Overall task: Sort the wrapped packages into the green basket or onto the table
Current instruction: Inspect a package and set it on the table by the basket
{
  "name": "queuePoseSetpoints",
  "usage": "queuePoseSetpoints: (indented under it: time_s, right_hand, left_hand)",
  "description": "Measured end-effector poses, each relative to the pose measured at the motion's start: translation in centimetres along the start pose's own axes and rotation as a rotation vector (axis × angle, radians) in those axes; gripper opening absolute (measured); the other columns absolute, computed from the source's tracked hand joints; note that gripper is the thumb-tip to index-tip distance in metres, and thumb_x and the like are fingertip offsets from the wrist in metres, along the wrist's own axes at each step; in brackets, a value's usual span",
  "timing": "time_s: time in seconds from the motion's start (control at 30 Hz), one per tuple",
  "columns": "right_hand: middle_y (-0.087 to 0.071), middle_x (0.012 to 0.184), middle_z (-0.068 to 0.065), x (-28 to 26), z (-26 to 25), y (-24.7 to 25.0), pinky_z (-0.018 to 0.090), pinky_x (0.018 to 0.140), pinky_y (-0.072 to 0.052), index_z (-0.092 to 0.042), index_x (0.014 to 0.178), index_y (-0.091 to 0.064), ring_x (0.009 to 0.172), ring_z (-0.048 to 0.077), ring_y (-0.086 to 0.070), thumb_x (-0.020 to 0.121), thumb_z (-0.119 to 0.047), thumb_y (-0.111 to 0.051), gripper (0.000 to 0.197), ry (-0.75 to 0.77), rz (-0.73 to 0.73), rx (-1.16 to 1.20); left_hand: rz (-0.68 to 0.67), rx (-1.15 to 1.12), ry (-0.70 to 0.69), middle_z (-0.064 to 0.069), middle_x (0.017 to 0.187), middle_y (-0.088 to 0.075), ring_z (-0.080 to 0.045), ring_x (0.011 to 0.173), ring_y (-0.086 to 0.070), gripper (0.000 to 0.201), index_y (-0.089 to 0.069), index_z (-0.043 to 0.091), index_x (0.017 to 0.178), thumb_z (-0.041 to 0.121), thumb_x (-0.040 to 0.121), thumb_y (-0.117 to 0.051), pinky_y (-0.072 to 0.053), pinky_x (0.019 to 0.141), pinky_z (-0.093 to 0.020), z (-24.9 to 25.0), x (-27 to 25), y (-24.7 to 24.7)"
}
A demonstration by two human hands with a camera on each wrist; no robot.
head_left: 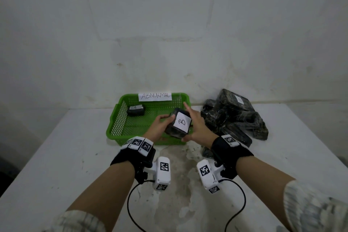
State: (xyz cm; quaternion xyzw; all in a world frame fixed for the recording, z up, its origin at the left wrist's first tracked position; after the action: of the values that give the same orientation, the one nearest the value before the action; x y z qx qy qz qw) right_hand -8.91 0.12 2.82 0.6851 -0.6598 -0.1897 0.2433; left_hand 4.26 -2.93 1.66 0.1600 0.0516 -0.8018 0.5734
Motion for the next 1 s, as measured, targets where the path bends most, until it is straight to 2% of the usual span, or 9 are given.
queuePoseSetpoints:
  time_s: [0.1, 0.2, 0.3, 0.43, 0.53, 0.73, 0.8, 0.9, 1.0]
  right_hand:
    - [-0.031, 0.143, 0.007, 0.8, 0.2, -0.5, 0.05, 0.113, -0.022, -0.057, 0.138, 0.005, 0.136, 0.03, -0.027, 0.06, -0.017, -0.088, 0.128, 0.02, -0.026, 0.033]
    - [-0.025, 0.151, 0.006, 1.2, 0.5, -0.5, 0.054, 0.114, -0.026, -0.049, 0.148, 0.001, 0.14, 0.027, -0.025, 0.061, -0.034, -0.089, 0.126, -0.068, 0.015, 0.259]
    - [-0.027, 0.151, 0.006, 1.5, 1.2, -0.2, 0.048, 0.111, -0.035, -0.035, 0.151, -0.016, 0.136, 0.024, -0.034, 0.083, -0.034, -0.072, 0.088, -0.191, 0.102, 0.425]
    - [-0.062, 0.119, 0.006, 1.7, 1.7, -2.0, 0.026, 0.07, -0.05, -0.017, 0.138, -0.047, 0.092, 0.015, -0.062, 0.096, -0.031, -0.055, 0.045, -0.375, 0.002, 0.578]
    - [-0.066, 0.102, 0.004, 2.3, 1.8, -3.6, 0.028, 0.058, -0.049, -0.013, 0.129, -0.053, 0.079, 0.019, -0.063, 0.096, -0.032, -0.056, 0.038, -0.429, -0.045, 0.616]
    - [-0.065, 0.099, 0.011, 1.9, 1.9, -9.2, 0.032, 0.058, -0.056, -0.004, 0.117, -0.06, 0.079, 0.022, -0.063, 0.092, -0.021, -0.058, 0.03, -0.631, -0.177, 0.715]
    - [-0.062, 0.09, 0.01, 1.0, 2.0, -11.7, 0.033, 0.06, -0.054, -0.005, 0.11, -0.06, 0.064, 0.018, -0.062, 0.091, -0.021, -0.056, 0.024, -0.716, -0.282, 0.729]
    - [-0.057, 0.079, 0.009, -0.2, 2.1, -14.5, 0.031, 0.054, -0.05, -0.005, 0.098, -0.057, 0.045, 0.015, -0.055, 0.092, -0.018, -0.053, 0.015, -0.814, -0.408, 0.685]
    - [-0.054, 0.075, 0.007, -0.7, 2.4, -16.6, 0.026, 0.05, -0.046, -0.007, 0.086, -0.054, 0.059, 0.017, -0.05, 0.094, -0.018, -0.052, 0.014, -0.895, -0.439, 0.651]
  left_hand:
    - [0.014, -0.037, 0.025, -0.018, 0.124, -0.057, -0.029, 0.098, -0.058, 0.035, -0.044, 0.014, 0.121, 0.023, 0.09, -0.058, -0.052, 0.076, -0.042, -0.5, 0.7, 0.6]
    - [0.046, -0.224, 0.054, -0.019, 0.126, -0.054, -0.032, 0.1, -0.055, 0.034, -0.044, 0.007, 0.125, 0.016, 0.093, -0.052, -0.052, 0.064, -0.039, -1.1, 1.0, 1.3]
    - [0.063, -0.183, 0.022, -0.013, 0.111, -0.061, -0.022, 0.087, -0.058, 0.029, -0.054, 0.01, 0.12, 0.019, 0.093, -0.054, -0.049, 0.064, -0.03, -1.0, 1.3, 2.0]
    - [0.05, -0.069, -0.018, -0.003, 0.085, -0.063, -0.015, 0.073, -0.057, 0.02, -0.06, 0.015, 0.107, 0.028, 0.093, -0.054, -0.043, 0.06, -0.024, -0.4, 1.9, 2.8]
    - [0.04, -0.022, -0.019, -0.004, 0.08, -0.063, -0.017, 0.069, -0.058, 0.016, -0.06, 0.017, 0.095, 0.032, 0.092, -0.055, -0.045, 0.057, -0.024, -0.6, 2.5, 3.9]
    - [0.063, 0.108, 0.002, -0.005, 0.08, -0.06, -0.018, 0.072, -0.057, 0.017, -0.052, 0.015, 0.081, 0.028, 0.089, -0.06, -0.046, 0.066, -0.027, -2.9, 2.8, 7.3]
    - [0.018, 0.122, 0.072, -0.005, 0.079, -0.061, -0.019, 0.072, -0.058, 0.016, -0.053, 0.015, 0.081, 0.027, 0.089, -0.061, -0.047, 0.065, -0.026, -4.6, 2.2, 8.4]
    - [-0.058, 0.126, 0.231, -0.004, 0.085, -0.062, -0.017, 0.078, -0.058, 0.014, -0.055, 0.015, 0.088, 0.029, 0.09, -0.059, -0.049, 0.066, -0.027, -7.6, 0.7, 9.9]
    - [-0.072, 0.1, 0.34, -0.009, 0.103, -0.063, -0.023, 0.092, -0.059, 0.022, -0.056, 0.012, 0.109, 0.025, 0.091, -0.058, -0.049, 0.082, -0.037, -10.4, -0.3, 11.4]
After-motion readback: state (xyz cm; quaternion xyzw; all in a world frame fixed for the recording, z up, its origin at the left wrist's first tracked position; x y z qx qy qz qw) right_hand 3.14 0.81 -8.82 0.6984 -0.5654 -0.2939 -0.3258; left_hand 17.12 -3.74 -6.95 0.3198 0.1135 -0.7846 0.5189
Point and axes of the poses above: each hand's wrist, its own x-axis towards the middle knuckle, its own y-axis out of the back of the hand, z = x × y, the point moved 9 cm from there along x, towards the middle knuckle
